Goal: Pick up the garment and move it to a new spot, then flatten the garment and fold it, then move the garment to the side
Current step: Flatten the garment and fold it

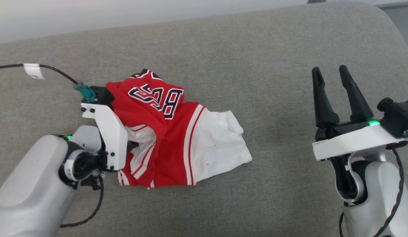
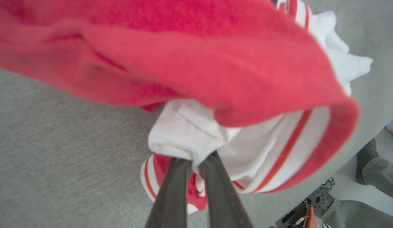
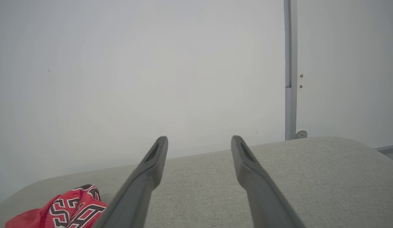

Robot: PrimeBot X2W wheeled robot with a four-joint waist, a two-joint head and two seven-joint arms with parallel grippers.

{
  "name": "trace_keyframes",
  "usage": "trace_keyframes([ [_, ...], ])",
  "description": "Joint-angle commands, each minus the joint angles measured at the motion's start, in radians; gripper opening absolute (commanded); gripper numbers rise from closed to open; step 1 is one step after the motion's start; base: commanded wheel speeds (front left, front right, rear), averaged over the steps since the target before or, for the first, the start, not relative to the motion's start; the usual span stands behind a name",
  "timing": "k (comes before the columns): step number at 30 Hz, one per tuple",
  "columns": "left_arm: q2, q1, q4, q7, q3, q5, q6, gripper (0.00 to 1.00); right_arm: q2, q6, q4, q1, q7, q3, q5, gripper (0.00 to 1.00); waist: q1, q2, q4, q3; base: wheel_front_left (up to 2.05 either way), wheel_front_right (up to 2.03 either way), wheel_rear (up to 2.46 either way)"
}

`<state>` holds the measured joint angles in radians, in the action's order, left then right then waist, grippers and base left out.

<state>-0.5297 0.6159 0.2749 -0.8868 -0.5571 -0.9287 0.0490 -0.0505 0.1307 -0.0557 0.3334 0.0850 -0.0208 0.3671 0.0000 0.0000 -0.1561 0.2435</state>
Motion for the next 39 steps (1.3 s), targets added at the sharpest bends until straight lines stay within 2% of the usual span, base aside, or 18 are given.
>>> trace_keyframes([
  [1,-0.003,0.009,-0.004,0.008,0.012,-0.007,0.003,0.00,-0.001,0.000,0.003,-0.008,-0.004,0.006,-0.009,1.00,0.0000,0.0000,0.008,-0.005,0.00,0.00,0.00],
  [6,-0.021,-0.012,-0.065,0.017,0.058,-0.045,0.031,0.00,-0.001,0.000,0.008,-0.017,-0.018,0.020,-0.014,1.00,0.0000,0.0000,0.041,-0.018,0.00,0.00,0.00],
  [15,-0.097,-0.106,-0.204,0.023,0.151,-0.104,0.094,0.00,-0.001,0.000,0.018,-0.025,-0.034,0.033,-0.017,1.00,0.0000,0.0000,0.082,-0.023,0.00,0.00,0.00],
  [18,-0.115,-0.125,-0.226,0.020,0.151,-0.098,0.095,0.00,0.000,0.000,0.017,-0.025,-0.038,0.032,-0.016,1.00,0.0000,0.0000,0.089,-0.024,0.00,0.00,0.00],
  [23,-0.111,-0.100,-0.230,-0.003,0.124,-0.079,0.086,0.00,-0.001,0.000,0.018,-0.014,-0.041,0.023,-0.015,1.00,0.0000,0.0000,0.093,-0.026,0.00,0.00,0.00],
  [24,-0.109,-0.086,-0.226,-0.008,0.115,-0.075,0.082,0.03,-0.001,0.000,0.018,-0.012,-0.042,0.024,-0.014,1.00,0.0000,0.0000,0.094,-0.027,0.00,0.00,0.00],
  [25,-0.105,-0.074,-0.219,-0.017,0.103,-0.071,0.077,0.30,0.000,0.000,0.018,-0.010,-0.042,0.023,-0.013,1.00,0.0000,0.0000,0.095,-0.028,0.00,0.00,0.00],
  [26,-0.099,-0.064,-0.207,-0.029,0.092,-0.067,0.077,0.62,0.000,0.000,0.017,-0.010,-0.042,0.022,-0.013,1.00,0.0000,0.0000,0.096,-0.028,0.00,0.00,0.00],
  [27,-0.094,-0.053,-0.196,-0.041,0.082,-0.062,0.079,1.00,-0.001,0.000,0.016,-0.009,-0.042,0.021,-0.012,1.00,0.0000,0.0000,0.097,-0.029,0.00,0.00,0.00],
  [39,-0.071,0.056,-0.065,-0.078,0.007,0.000,0.030,1.00,0.000,0.000,0.026,-0.010,-0.057,0.019,-0.019,1.00,0.0000,0.0000,0.095,-0.036,0.00,0.00,0.00],
])
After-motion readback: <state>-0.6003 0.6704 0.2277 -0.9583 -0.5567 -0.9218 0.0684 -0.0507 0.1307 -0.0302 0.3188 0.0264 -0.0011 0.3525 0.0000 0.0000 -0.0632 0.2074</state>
